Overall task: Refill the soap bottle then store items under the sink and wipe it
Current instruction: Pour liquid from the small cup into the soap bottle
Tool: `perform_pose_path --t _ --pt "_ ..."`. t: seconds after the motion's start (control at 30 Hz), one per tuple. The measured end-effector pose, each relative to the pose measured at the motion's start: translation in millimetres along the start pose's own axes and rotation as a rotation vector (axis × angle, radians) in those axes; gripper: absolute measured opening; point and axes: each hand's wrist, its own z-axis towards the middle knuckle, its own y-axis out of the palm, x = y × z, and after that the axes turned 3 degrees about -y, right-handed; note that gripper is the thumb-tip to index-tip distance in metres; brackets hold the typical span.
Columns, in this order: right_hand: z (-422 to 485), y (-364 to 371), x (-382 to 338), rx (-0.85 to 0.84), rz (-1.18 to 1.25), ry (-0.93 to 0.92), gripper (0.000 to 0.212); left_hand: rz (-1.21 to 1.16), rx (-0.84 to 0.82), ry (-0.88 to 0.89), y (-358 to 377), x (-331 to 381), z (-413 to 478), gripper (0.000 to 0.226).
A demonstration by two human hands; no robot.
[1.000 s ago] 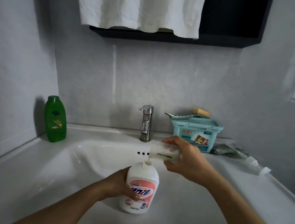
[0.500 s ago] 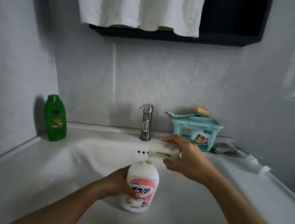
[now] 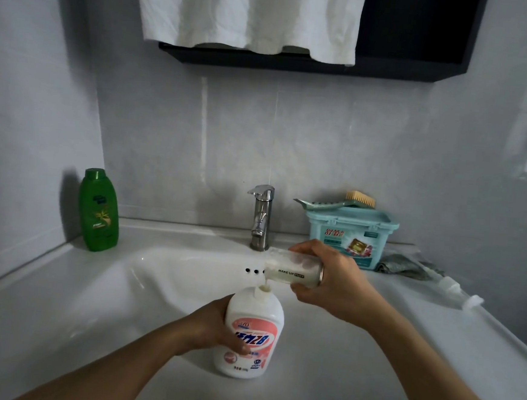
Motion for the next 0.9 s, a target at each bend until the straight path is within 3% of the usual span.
perform_pose_path --t 0.9 --pt "0.0 -0.8 -1.0 -0.010 0.033 0.020 0.053 0.013 0.003 -0.003 -0.7 0.6 -0.6 0.065"
